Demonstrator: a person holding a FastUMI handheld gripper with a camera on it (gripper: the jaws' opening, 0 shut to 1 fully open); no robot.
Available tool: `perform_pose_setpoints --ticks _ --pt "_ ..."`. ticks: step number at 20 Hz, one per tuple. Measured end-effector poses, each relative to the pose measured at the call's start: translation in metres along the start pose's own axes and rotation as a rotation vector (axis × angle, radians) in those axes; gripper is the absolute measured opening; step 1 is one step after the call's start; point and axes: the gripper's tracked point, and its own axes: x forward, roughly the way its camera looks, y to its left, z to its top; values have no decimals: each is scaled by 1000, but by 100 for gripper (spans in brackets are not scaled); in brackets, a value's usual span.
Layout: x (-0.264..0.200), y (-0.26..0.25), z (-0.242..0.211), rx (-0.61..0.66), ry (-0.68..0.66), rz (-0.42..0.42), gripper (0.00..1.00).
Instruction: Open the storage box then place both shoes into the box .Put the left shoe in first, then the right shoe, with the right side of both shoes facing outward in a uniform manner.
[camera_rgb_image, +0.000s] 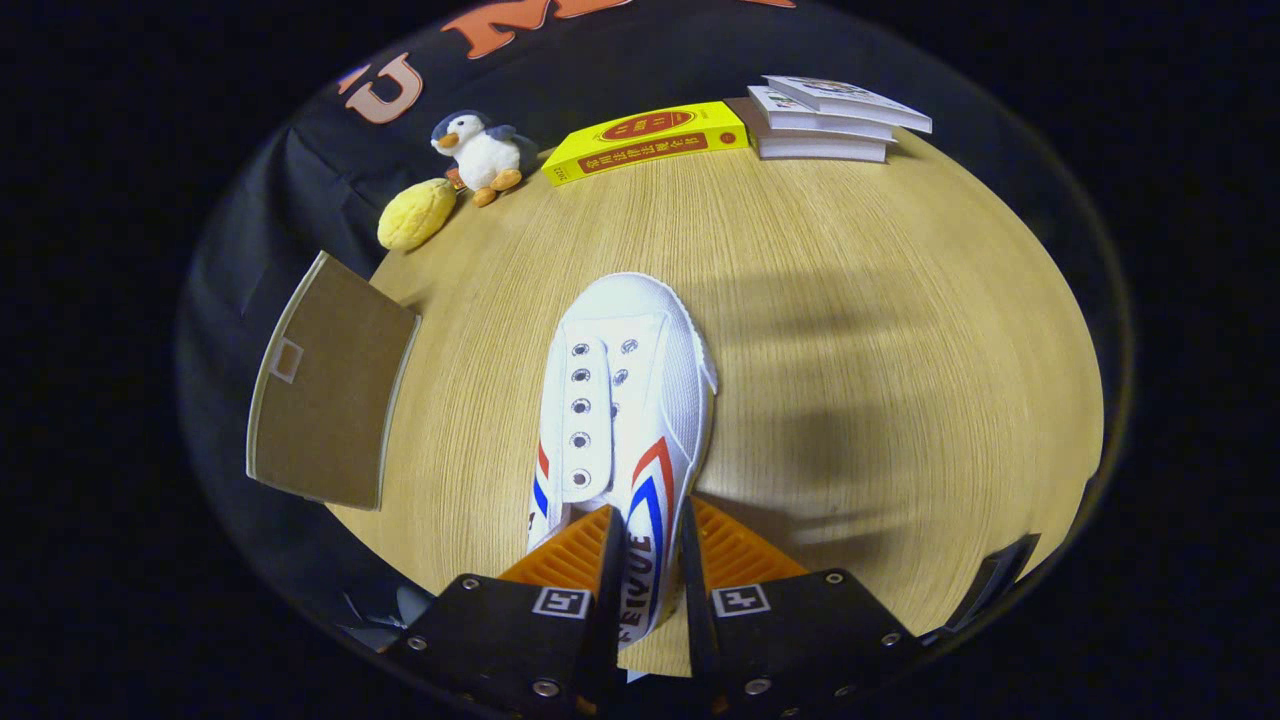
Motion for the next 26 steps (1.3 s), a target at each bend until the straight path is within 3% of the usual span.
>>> perform_pose_setpoints --ticks 3,9,17,26 --pt "-4 -1 5 91 -34 2 6" --pt "-37 45 29 139 -84 64 5" --pt "-101 161 86 64 -184 195 5" --pt "-109 301 96 -29 -151 295 5"
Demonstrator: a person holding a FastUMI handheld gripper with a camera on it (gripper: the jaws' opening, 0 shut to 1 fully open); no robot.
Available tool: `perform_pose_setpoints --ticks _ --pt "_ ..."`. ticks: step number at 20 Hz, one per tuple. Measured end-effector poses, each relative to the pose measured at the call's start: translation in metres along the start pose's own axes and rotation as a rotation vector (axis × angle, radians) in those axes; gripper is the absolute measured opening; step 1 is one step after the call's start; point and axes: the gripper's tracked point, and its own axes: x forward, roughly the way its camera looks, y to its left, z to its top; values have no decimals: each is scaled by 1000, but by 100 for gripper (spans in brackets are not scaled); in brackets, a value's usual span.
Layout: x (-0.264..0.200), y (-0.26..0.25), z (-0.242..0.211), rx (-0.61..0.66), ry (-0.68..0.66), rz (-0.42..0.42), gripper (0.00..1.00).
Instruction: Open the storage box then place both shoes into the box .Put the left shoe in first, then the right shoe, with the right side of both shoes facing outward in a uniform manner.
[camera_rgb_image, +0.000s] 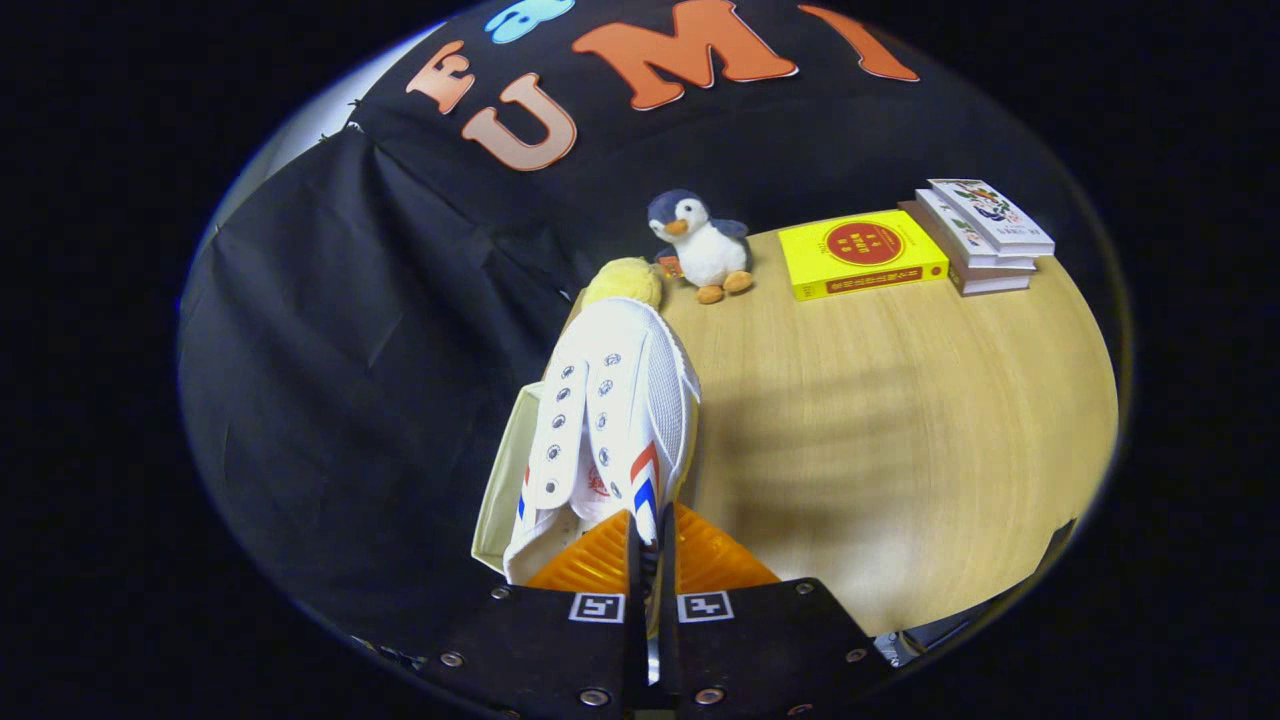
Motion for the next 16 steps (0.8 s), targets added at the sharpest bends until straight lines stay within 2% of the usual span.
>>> perform_pose_setpoints --ticks 4,7,12,16 --pt "37 42 -13 -38 51 9 5" --pt "64 54 -24 -62 93 -26 5" --pt "96 43 -51 -86 220 -168 5" --pt "97 43 -57 -129 230 -274 5"
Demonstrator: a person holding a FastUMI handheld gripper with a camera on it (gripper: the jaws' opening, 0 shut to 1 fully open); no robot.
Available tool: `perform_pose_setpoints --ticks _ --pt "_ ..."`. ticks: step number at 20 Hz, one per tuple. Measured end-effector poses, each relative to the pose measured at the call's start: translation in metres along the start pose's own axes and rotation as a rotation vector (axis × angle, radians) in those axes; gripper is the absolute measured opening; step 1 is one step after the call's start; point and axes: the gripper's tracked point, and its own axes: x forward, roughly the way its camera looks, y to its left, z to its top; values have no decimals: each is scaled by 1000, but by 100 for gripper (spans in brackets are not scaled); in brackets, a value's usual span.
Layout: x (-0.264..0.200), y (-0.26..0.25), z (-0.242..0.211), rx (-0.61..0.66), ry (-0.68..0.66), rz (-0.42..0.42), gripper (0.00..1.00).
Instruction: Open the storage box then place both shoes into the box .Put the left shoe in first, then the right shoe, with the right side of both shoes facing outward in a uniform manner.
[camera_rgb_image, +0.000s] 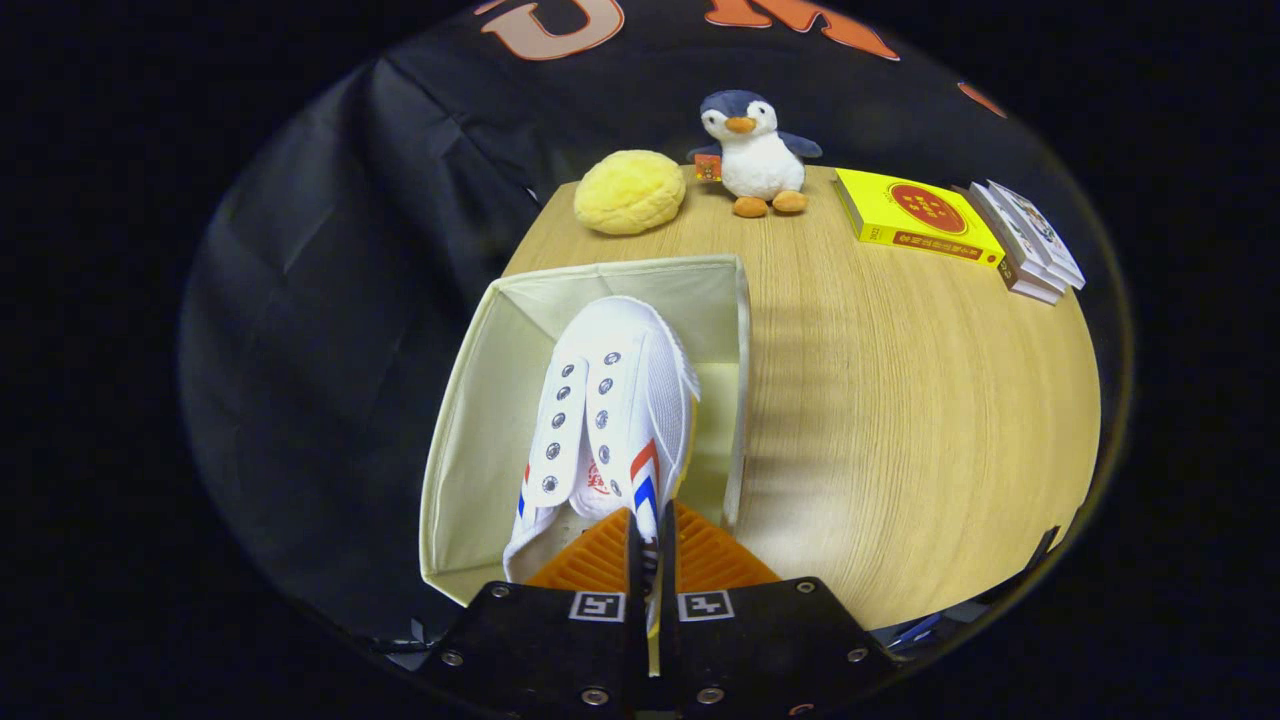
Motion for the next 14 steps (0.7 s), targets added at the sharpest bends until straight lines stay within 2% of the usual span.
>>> perform_pose_setpoints --ticks 4,5,6,7,10,14 --pt "-1 -1 -2 -44 0 -98 6" --pt "-1 2 -4 -43 0 -97 8" --pt "-2 7 -6 -34 -4 -79 10" --pt "-4 11 -7 -33 -7 -65 21" --pt "-10 13 8 -51 -71 -49 33" --pt "-31 11 34 -51 -169 20 36"
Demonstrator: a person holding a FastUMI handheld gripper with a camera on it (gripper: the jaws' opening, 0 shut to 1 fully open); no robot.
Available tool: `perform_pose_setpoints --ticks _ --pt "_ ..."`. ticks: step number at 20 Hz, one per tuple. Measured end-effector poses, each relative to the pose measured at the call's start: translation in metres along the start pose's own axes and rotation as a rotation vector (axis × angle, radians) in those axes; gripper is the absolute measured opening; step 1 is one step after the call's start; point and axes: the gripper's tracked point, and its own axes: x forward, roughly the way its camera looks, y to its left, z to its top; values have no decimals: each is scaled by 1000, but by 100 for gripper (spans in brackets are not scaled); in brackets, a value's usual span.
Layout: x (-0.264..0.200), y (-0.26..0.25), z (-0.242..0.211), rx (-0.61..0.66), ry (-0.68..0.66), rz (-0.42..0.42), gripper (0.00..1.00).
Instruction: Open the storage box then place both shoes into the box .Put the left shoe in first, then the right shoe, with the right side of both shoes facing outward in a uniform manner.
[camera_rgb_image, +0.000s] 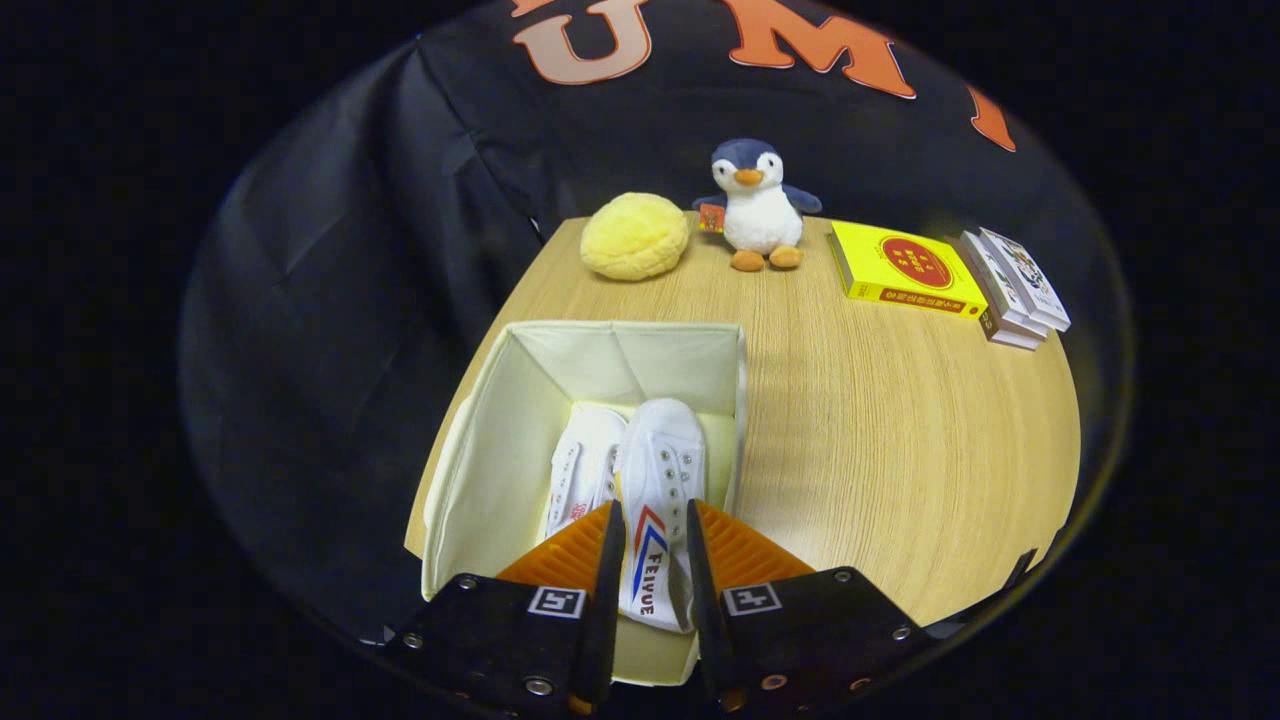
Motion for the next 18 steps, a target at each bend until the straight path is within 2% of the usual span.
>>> perform_pose_setpoints --ticks 3,8,13,18 --pt "-21 2 29 4 -111 76 48" --pt "-69 -16 85 -20 -360 124 67" --pt "-130 -62 143 -58 -646 52 80" --pt "-181 -121 173 -34 -843 -68 90"
